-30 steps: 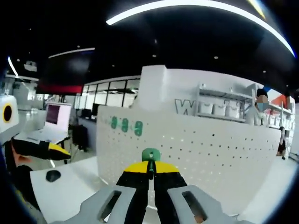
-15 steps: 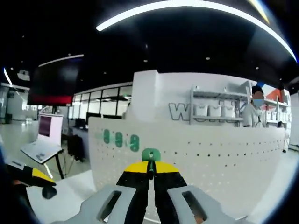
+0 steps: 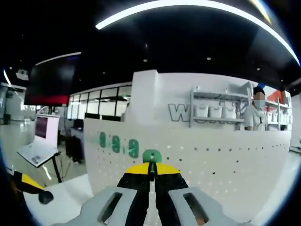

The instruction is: Insert the hook assembly into the mounting plate slot until the hook locks in place.

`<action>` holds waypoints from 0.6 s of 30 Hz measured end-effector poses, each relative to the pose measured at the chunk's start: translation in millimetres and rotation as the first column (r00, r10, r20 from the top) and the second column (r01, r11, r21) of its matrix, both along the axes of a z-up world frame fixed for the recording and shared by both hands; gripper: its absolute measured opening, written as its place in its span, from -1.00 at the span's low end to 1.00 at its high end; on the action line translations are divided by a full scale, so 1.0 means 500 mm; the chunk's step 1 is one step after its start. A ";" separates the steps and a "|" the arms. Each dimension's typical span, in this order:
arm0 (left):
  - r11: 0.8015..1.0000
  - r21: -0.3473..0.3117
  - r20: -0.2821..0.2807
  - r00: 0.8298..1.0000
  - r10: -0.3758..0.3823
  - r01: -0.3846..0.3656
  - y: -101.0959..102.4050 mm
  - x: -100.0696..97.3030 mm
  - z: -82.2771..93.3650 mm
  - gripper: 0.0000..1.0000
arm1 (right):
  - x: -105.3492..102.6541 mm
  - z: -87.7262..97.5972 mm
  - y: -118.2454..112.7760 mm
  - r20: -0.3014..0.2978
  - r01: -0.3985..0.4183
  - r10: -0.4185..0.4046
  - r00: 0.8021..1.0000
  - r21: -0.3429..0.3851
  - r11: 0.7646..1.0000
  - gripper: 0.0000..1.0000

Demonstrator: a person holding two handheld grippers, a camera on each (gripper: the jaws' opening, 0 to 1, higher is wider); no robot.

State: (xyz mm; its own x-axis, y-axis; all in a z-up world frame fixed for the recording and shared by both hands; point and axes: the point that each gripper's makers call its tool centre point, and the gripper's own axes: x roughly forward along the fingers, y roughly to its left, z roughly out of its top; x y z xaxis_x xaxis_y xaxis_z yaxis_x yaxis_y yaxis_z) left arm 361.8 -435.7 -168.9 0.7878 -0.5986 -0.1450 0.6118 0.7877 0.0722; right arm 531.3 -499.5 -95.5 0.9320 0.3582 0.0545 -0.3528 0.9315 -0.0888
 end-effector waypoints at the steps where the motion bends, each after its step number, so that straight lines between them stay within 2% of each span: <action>1: 1.000 0.003 0.003 1.000 0.003 -0.003 0.002 0.000 0.000 0.85 | 0.005 0.003 0.002 0.003 0.002 -0.002 1.000 -0.002 1.000 -0.99; 10: 1.000 0.006 0.030 0.999 0.030 -0.030 0.033 0.007 0.014 0.87 | 0.039 0.024 0.012 0.015 0.013 -0.013 1.000 0.005 1.000 -0.99; 18: 0.999 0.003 0.023 0.999 0.047 -0.047 0.053 0.013 0.008 0.86 | 0.065 0.018 0.027 0.016 0.027 -0.027 1.000 -0.002 1.000 -0.99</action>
State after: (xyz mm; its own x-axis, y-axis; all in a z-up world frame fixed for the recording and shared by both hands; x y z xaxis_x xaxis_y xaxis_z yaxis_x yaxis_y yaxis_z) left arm 368.3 -409.2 -164.7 0.8182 -0.5604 -0.1286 0.5723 0.8153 0.0883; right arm 564.0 -485.9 -86.5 0.9403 0.3334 0.0690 -0.3264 0.9404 -0.0960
